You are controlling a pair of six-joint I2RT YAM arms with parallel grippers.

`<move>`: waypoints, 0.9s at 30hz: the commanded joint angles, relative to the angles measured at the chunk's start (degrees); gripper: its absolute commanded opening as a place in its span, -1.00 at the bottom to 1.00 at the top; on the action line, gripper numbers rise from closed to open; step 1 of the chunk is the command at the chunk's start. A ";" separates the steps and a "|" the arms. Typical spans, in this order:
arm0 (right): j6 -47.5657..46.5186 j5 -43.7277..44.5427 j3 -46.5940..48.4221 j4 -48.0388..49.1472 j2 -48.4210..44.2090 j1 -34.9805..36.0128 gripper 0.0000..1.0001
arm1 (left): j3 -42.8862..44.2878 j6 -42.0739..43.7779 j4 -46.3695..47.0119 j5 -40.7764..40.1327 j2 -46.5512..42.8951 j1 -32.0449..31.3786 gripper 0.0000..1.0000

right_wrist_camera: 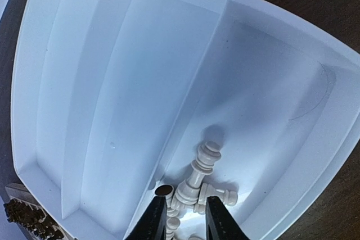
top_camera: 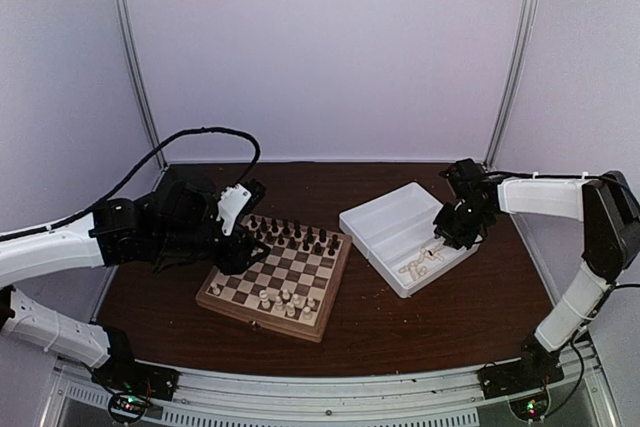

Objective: Set up the chess pieces on the board
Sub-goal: Pick up the chess piece from the storage box.

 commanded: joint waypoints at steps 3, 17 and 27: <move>5.42 3.12 0.77 -0.75 2.02 -1.09 -0.44 | -1.36 2.21 2.66 -1.58 -2.48 0.27 0.02; 6.04 2.49 1.30 2.00 6.82 -1.38 -0.33 | -2.08 3.88 1.94 -3.65 -3.42 0.62 0.03; 6.10 3.03 2.32 2.13 9.72 -1.38 -0.39 | -2.71 4.05 1.68 -4.26 -3.93 0.84 0.04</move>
